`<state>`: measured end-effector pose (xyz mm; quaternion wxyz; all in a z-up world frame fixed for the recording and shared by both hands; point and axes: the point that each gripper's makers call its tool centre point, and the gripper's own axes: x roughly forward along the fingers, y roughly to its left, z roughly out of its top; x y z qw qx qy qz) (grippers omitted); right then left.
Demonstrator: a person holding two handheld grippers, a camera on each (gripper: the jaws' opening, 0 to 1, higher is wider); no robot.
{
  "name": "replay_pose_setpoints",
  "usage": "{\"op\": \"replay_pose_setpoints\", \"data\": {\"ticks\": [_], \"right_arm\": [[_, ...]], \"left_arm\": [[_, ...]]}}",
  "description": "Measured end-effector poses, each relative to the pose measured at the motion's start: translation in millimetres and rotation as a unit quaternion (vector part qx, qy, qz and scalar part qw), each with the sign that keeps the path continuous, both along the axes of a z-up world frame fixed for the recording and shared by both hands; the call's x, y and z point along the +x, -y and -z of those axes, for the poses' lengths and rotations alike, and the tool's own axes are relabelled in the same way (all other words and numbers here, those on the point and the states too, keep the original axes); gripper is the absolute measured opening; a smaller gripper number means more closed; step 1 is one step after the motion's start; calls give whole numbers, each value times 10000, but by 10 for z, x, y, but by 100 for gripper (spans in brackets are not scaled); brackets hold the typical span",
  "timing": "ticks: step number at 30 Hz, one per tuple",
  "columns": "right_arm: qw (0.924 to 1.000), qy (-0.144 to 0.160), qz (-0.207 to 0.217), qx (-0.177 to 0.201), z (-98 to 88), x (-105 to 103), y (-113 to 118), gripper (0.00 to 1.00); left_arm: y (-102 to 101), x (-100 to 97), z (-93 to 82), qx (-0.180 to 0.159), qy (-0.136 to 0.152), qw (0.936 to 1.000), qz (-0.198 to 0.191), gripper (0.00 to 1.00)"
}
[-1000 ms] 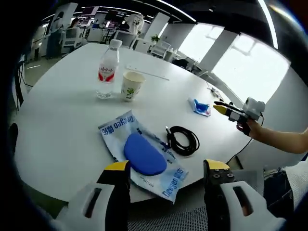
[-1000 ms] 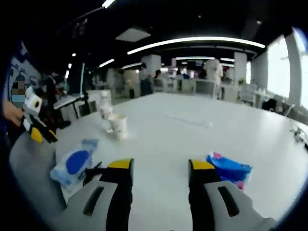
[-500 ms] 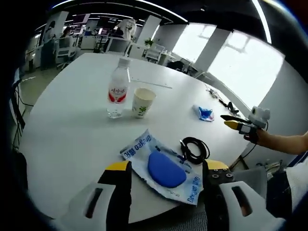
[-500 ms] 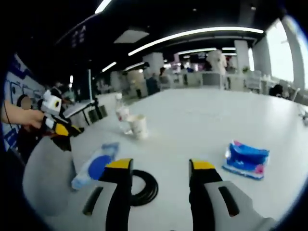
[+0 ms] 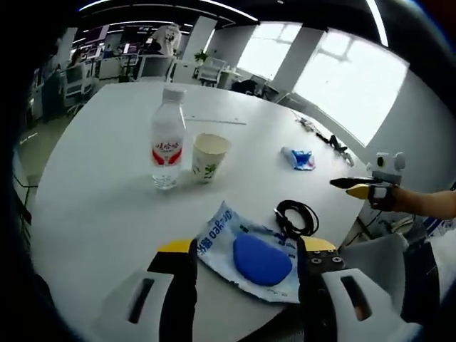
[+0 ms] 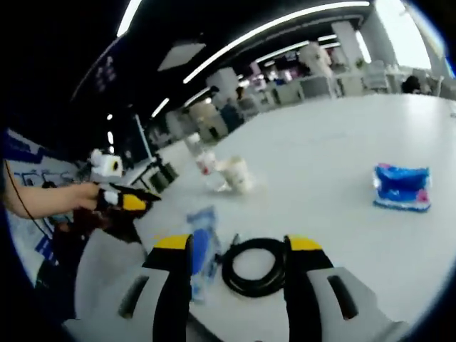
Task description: Arrange the tabletop items into an orderly group along one side of the table until the central work area is clear of visible clutter.
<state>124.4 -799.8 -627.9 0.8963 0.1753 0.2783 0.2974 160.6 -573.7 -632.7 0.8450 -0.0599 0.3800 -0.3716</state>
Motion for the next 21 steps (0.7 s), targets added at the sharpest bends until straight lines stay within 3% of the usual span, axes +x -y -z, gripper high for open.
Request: {"op": "replay_pose_setpoints", "data": {"ticks": [10, 15, 21], "right_arm": [[9973, -480, 434, 352, 8, -121, -112, 46], [9956, -466, 620, 534, -95, -160, -247, 44], [9920, -585, 868, 701, -77, -199, -408, 43]], "left_arm": [[86, 161, 153, 227, -51, 9975, 667, 57], [108, 214, 228, 315, -40, 9951, 933, 55], [158, 269, 412, 390, -298, 9917, 1191, 55]]}}
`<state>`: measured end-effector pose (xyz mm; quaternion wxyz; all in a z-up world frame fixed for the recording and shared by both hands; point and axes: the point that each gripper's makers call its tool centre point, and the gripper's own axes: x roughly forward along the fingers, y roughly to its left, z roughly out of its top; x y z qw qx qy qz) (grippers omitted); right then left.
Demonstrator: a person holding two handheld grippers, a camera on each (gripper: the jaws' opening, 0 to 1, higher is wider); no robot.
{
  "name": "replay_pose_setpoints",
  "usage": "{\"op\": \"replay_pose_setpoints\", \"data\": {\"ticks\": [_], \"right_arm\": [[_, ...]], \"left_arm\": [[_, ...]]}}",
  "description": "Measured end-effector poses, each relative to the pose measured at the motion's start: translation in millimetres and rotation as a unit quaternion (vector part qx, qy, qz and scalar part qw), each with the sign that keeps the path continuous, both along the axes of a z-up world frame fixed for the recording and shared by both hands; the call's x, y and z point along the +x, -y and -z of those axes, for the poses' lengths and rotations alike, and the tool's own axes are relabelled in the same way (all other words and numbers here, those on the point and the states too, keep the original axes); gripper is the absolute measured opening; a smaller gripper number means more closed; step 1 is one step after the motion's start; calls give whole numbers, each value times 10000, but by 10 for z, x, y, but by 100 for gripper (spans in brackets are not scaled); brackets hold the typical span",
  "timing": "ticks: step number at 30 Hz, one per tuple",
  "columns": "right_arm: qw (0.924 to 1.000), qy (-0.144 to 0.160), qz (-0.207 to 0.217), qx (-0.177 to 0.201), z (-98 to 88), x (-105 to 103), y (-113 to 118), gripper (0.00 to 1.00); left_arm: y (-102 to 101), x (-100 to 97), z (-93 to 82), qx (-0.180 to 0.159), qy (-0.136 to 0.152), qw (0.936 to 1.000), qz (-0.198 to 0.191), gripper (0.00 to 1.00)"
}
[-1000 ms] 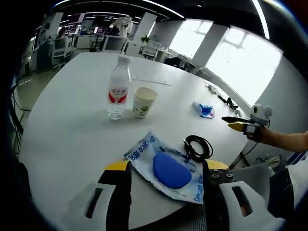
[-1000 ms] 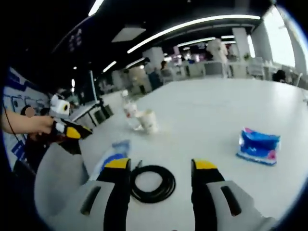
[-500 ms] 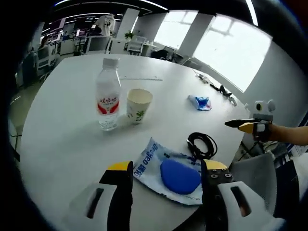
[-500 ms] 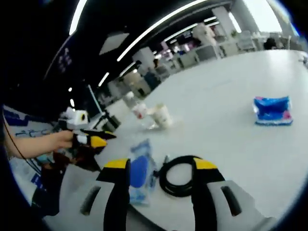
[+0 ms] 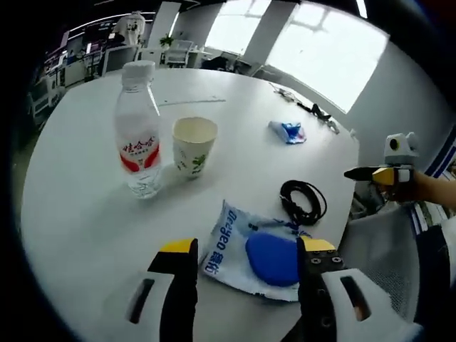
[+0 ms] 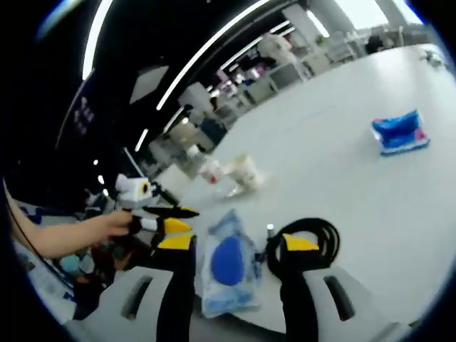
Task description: Arrange the tabletop items into an orderly group along one side of the table until the central work area is clear of visible clutter.
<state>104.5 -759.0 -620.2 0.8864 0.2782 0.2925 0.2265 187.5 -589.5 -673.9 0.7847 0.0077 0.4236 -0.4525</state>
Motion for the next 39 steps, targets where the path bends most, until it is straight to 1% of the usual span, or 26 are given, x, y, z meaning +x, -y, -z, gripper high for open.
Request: {"op": "replay_pose_setpoints", "data": {"ticks": [1, 3, 4, 5, 6, 7, 8, 9, 11, 12, 14, 15, 16, 17, 18, 19, 21, 22, 25, 27, 28, 30, 32, 34, 38, 39], "right_arm": [[10000, -28, 7, -5, 8, -13, -22, 43], [9997, -240, 65, -45, 62, -58, -60, 42], [9995, -290, 70, -59, 77, -68, -65, 41], [9982, -562, 55, -191, 161, -124, -74, 40], [9967, -727, -53, -367, 232, -170, -84, 38], [9952, -773, -155, -585, 294, -195, -103, 37], [9944, -819, -148, -652, 329, -205, -117, 36], [9920, -1067, -129, -662, 399, -252, -144, 36], [9897, -1335, -93, -506, 469, -301, -207, 35], [9848, -1642, -262, -501, 552, -387, -260, 35], [9779, -1896, -545, -695, 653, -469, -320, 35], [9747, -2020, -628, -720, 683, -502, -349, 35], [9739, -2102, -633, -571, 691, -506, -412, 35], [9722, -2242, -584, -329, 685, -519, -475, 36], [9682, -2441, -556, 24, 678, -546, -559, 36], [9645, -2583, -477, 270, 683, -558, -614, 37], [9579, -2808, -266, 527, 734, -564, -676, 36], [9563, -2865, -233, 535, 759, -575, -689, 36], [9533, -2988, -392, 200, 868, -628, -697, 34], [9492, -3113, -381, 241, 919, -643, -731, 31], [9437, -3279, -306, 304, 970, -660, -746, 30], [9372, -3466, -297, 245, 1032, -700, -750, 29], [9402, -3375, -350, 286, 1042, -679, -806, 27], [9327, -3562, -328, 448, 1078, -716, -872, 26], [9298, -3647, -412, 284, 1173, -769, -946, 26], [9281, -3689, -396, 323, 1181, -773, -957, 22]], "left_arm": [[5, 8, 22, 14, -28, 10000, 34, 55], [14, 23, 70, 52, -91, 9999, 135, 55], [10, 31, 100, 112, -110, 9997, 206, 55], [9, 38, 118, 149, -106, 9995, 267, 55], [8, 46, 139, 184, -112, 9993, 317, 55], [6, 55, 160, 225, -126, 9990, 354, 55], [9, 69, 187, 268, -149, 9987, 396, 55], [14, 79, 201, 280, -166, 9986, 410, 55], [37, 107, 239, 280, -216, 9987, 373, 54], [61, 106, 267, 270, -256, 9985, 393, 54], [87, 81, 323, 328, -327, 9978, 464, 52], [94, 74, 342, 363, -322, 9975, 504, 52], [99, 69, 357, 388, -311, 9973, 537, 53], [100, 63, 380, 442, -306, 9968, 591, 53], [99, 56, 395, 475, -324, 9964, 626, 53], [98, 52, 411, 509, -339, 9960, 659, 54], [91, 44, 417, 553, -348, 9953, 717, 54], [90, 45, 417, 556, -355, 9952, 718, 53], [88, 70, 424, 545, -420, 9955, 653, 50], [85, 89, 438, 578, -415, 9958, 584, 48], [94, 89, 443, 561, -409, 9959, 588, 48], [109, 67, 458, 545, -486, 9956, 594, 47], [115, 52, 477, 534, -534, 9953, 602, 46], [112, 38, 492, 549, -572, 9951, 591, 44], [105, 19, 512, 568, -594, 9951, 557, 45], [104, 21, 513, 564, -596, 9952, 542, 45]]}}
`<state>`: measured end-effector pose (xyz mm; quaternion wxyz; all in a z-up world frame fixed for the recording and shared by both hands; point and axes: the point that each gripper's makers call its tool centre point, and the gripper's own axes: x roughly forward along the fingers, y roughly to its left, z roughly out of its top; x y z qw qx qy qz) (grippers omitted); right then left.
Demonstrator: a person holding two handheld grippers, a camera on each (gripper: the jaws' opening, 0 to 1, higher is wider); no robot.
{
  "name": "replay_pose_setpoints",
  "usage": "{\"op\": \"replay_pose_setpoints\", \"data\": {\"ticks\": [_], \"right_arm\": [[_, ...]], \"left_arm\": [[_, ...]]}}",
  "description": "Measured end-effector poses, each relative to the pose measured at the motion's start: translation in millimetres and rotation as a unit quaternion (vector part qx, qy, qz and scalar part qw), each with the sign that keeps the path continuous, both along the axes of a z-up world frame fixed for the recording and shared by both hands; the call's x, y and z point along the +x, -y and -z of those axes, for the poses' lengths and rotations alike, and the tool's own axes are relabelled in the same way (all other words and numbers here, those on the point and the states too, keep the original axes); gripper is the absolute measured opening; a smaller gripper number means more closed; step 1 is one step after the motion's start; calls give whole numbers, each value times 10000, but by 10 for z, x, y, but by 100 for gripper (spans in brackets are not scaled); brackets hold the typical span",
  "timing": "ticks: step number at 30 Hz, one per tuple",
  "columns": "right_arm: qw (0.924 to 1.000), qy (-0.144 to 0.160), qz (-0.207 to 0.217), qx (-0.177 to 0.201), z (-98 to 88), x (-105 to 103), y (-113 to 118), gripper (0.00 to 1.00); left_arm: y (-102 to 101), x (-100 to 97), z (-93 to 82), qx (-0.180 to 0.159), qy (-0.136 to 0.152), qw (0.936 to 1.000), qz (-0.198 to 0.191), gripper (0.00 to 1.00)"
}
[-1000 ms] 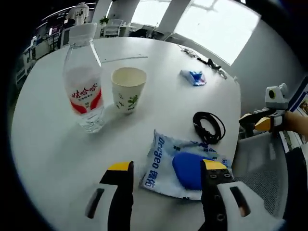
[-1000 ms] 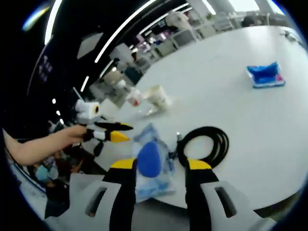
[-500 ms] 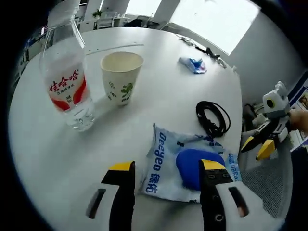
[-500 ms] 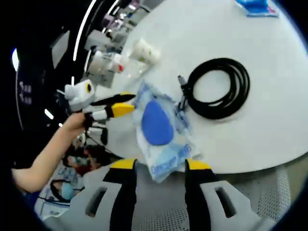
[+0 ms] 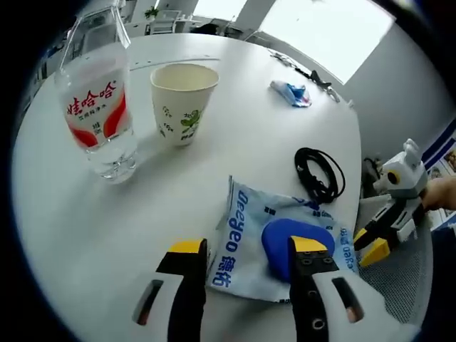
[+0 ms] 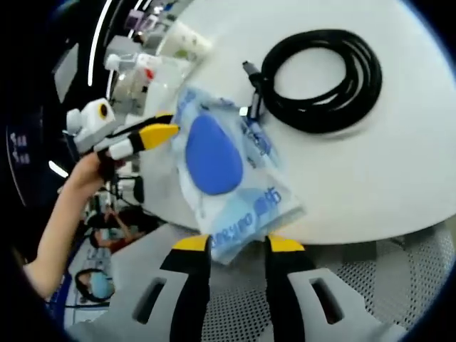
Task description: Arrange the tabletop items into an orderly group along one side of the table until the central work area is clear of visible clutter.
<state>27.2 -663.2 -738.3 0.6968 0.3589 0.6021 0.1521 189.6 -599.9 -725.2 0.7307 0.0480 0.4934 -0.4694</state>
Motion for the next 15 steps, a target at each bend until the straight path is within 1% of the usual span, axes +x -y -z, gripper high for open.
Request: {"op": "replay_pose_setpoints", "data": {"ticks": [1, 2, 3, 4, 5, 8, 9, 11, 12, 13, 14, 15], "right_arm": [[10000, -32, 49, 42, 6, 8, -16, 20], [9994, -122, 259, 178, 0, 34, -58, 19], [9986, -247, 374, 278, -3, 28, -76, 17], [9979, -285, 452, 377, -1, 28, -100, 16], [9979, -274, 466, 365, 20, 33, -88, 15], [9981, -297, 480, 265, 39, 37, -61, 11], [9981, -275, 490, 263, 38, 44, -59, 10], [9978, -261, 551, 258, 46, 65, -54, 8], [9977, -264, 567, 254, 49, 70, -51, 7], [9977, -247, 581, 246, 57, 77, -45, 6], [9980, -170, 563, 216, 60, 90, -42, 6], [9987, -25, 497, 147, 61, 110, -39, 5]], "left_arm": [[-3, 5, 3, -2, -3, 10000, -23, 45], [-4, 6, 4, -4, -3, 10000, -40, 44], [-7, 10, 6, 4, 5, 10000, -72, 44], [-18, 31, 12, 30, 67, 9999, -100, 45], [-30, 49, 15, 56, 130, 9998, -117, 45], [-44, 46, 12, 57, 91, 9998, -169, 39], [-57, 53, 10, 73, 95, 9997, -196, 37], [-110, 88, 3, 146, 124, 9993, -310, 24], [-144, 109, -6, 171, 117, 9990, -399, 14], [-162, 123, -18, 161, 108, 9987, -476, 7], [-180, 118, -26, 149, 44, 9983, -558, 7], [-187, 111, -22, 162, 69, 9984, -533, 5]]}}
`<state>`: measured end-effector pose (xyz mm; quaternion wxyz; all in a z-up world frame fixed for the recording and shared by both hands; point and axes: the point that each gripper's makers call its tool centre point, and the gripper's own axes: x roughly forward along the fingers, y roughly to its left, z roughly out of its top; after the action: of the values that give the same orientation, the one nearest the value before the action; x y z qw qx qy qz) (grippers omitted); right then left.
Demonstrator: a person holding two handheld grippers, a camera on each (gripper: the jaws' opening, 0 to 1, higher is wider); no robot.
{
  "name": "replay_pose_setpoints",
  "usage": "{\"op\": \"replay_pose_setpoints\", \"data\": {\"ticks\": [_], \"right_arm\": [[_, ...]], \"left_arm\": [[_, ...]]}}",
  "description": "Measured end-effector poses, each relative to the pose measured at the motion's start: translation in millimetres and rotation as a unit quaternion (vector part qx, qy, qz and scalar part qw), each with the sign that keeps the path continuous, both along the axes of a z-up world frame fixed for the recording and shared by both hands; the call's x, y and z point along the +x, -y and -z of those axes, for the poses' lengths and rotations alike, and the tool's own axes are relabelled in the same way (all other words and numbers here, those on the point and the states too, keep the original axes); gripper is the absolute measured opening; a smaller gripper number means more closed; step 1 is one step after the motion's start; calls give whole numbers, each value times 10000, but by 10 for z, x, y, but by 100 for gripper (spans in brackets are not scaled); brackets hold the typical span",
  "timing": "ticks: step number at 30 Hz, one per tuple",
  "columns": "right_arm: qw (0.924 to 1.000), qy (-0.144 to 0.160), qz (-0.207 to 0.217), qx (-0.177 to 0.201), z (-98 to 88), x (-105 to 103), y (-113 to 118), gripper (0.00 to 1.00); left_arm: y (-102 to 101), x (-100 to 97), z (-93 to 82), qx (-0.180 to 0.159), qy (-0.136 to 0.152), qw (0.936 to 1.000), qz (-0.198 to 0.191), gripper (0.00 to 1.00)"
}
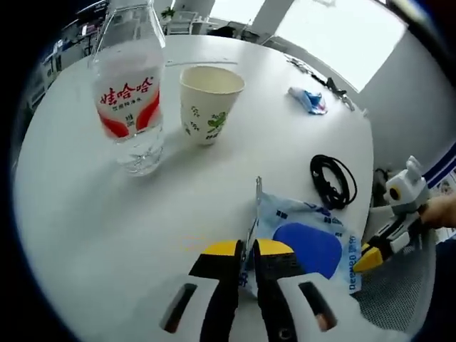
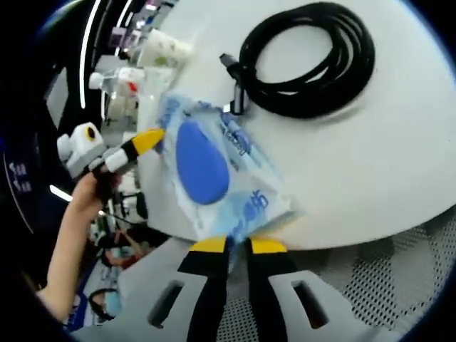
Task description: Arrange the tabletop items into an orderly group along one side of the table until the central work area is clear of visible clutter.
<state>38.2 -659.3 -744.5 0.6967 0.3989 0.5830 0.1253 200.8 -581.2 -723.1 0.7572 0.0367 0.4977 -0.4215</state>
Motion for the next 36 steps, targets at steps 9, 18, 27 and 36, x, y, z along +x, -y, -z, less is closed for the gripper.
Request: {"op": "replay_pose_setpoints", "data": {"ticks": [9, 18, 27, 36], "right_arm": [[9968, 651, 256, -387, -81, 206, 180, 0], [9866, 1438, 263, -732, -323, 392, 338, 0], [9787, 1856, 370, -795, -562, 510, 535, 0], [9713, 2159, 332, -945, -714, 562, 711, 0]], "left_arm": [[-131, -60, -61, 8, 121, 9998, -167, 1], [-150, -82, -326, -435, 271, 9972, -548, 0], [-75, -82, -519, -675, 409, 9945, -695, 0], [63, -82, -687, -757, 607, 9929, -690, 0]]}}
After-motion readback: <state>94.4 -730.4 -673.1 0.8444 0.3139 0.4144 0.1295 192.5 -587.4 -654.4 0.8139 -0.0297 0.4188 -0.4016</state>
